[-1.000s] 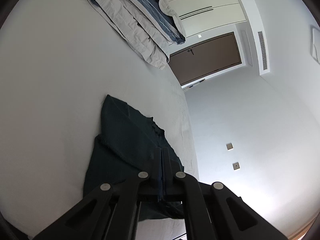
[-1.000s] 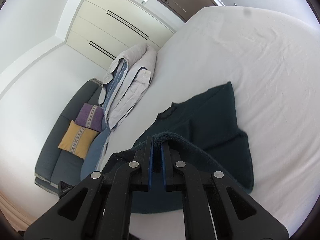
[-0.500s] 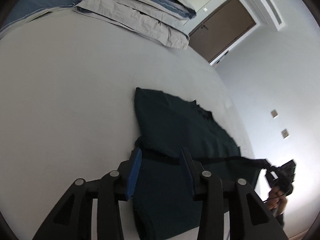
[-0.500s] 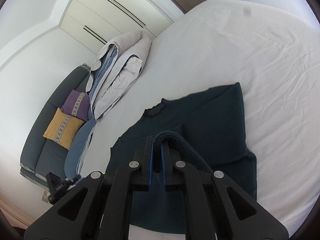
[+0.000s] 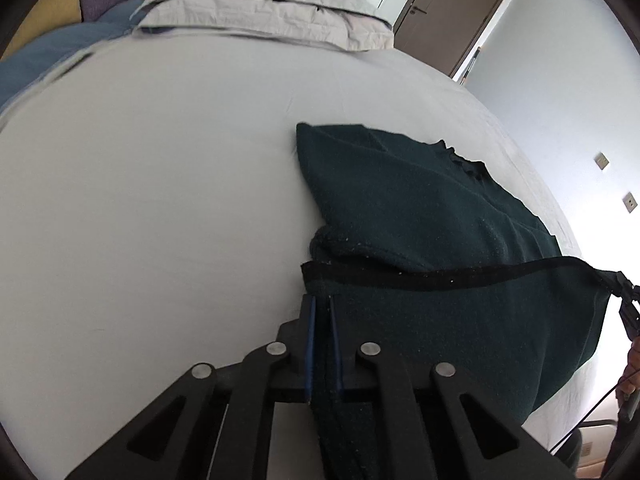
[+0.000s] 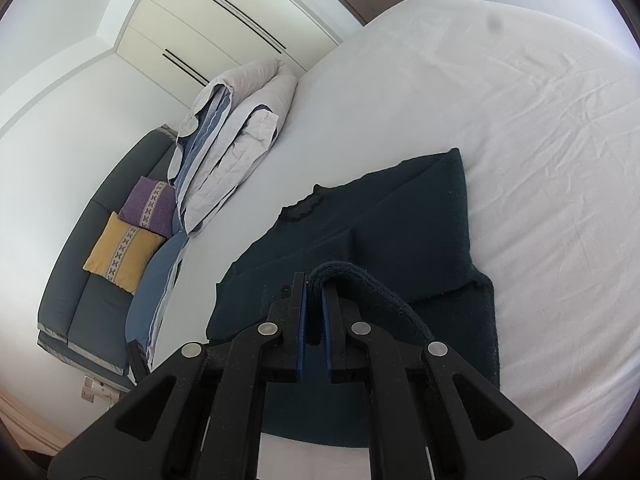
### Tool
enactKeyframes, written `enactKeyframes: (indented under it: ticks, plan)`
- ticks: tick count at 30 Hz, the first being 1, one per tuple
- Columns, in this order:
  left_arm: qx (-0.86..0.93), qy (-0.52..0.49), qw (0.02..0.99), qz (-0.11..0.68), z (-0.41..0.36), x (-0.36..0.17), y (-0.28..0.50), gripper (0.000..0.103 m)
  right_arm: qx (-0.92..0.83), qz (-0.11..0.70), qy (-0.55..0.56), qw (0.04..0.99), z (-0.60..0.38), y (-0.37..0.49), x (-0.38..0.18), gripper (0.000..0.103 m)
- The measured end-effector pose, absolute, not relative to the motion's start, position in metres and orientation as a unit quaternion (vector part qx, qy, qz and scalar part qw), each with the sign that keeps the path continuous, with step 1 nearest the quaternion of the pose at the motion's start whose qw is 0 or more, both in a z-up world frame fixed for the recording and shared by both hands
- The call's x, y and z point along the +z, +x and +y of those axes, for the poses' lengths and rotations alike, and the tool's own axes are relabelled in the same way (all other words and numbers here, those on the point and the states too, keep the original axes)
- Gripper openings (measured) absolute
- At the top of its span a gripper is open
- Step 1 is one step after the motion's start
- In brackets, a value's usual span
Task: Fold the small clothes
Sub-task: 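Hold the folded hem with the right gripper while the left gripper regrasps the hem edge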
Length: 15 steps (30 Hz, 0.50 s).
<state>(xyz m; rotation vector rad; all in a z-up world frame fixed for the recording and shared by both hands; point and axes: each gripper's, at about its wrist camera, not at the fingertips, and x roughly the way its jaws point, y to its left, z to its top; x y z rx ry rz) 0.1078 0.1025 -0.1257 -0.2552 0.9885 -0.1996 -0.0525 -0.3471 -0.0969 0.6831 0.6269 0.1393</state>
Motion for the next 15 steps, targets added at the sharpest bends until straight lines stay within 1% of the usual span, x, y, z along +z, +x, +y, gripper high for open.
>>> enactKeyframes:
  ticks: [5, 9, 12, 15]
  plan:
    - [-0.073, -0.094, 0.895, 0.429, 0.097, -0.104, 0.091, 0.007, 0.064, 0.3, 0.329, 0.893, -0.347, -0.059, -0.098, 0.005]
    - [-0.062, -0.093, 0.92, 0.376, 0.097, -0.072, 0.078, 0.007, 0.059, 0.289, 0.315, 0.902, -0.345, -0.065, -0.09, 0.005]
    - [-0.061, -0.098, 0.932, 0.345, 0.099, -0.049, 0.081, 0.007, 0.05, 0.272, 0.317, 0.907, -0.35, -0.066, -0.082, 0.005]
    - [-0.059, -0.113, 0.935, 0.33, 0.101, -0.033, 0.101, 0.007, 0.041, 0.259, 0.327, 0.908, -0.362, -0.06, -0.076, 0.005]
